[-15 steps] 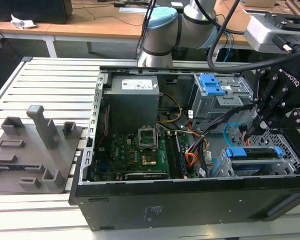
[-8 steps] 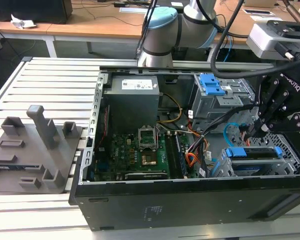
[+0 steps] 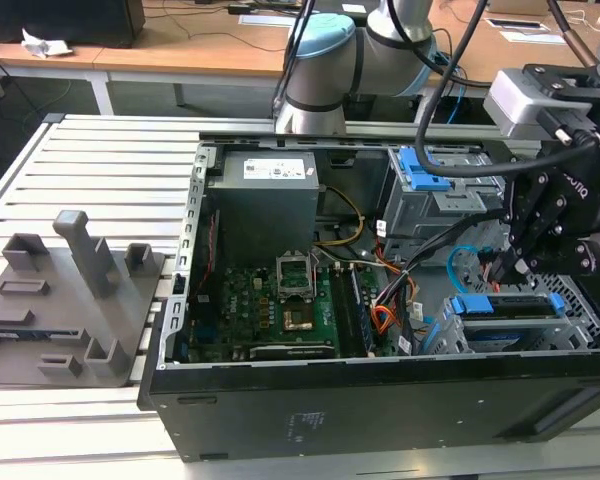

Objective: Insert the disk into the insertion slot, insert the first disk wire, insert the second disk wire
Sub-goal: 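Insert the disk into the insertion slot, then insert the first disk wire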

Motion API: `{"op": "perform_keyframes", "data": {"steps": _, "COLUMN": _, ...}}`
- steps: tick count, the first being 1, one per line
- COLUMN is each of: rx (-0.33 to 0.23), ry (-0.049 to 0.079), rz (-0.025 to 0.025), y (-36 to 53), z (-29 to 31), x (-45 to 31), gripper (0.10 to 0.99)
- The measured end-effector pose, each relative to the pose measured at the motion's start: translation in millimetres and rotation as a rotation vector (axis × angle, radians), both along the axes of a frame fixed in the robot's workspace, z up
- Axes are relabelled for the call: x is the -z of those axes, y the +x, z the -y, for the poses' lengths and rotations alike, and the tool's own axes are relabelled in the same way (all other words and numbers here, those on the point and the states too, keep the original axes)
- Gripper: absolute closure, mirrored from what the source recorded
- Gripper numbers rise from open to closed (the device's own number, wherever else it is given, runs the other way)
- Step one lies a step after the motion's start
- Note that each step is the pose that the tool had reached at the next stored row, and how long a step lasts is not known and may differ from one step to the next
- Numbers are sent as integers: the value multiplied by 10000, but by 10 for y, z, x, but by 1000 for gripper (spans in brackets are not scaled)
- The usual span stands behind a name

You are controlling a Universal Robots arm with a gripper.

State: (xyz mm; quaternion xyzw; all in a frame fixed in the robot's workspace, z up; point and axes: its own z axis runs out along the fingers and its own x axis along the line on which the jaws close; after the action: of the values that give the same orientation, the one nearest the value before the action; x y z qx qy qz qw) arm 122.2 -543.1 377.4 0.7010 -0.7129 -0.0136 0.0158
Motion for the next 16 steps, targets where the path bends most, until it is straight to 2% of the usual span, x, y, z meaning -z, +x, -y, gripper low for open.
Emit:
{"op": "perform_keyframes", "data": {"steps": 2, "rx": 0, "ry": -1, "rz": 0, "y": 0, "z": 0, "x": 43, "gripper": 980}}
{"op": "perform_keyframes", "data": {"steps": 7, "rx": 1, "ry": -1, "rz": 0, "y": 2, "z": 0, "x": 87, "gripper": 980}}
{"op": "perform_keyframes", "data": {"steps": 16, "rx": 0, "ry": -1, "rz": 0, "y": 2, "z": 0, "x": 93, "gripper": 980}}
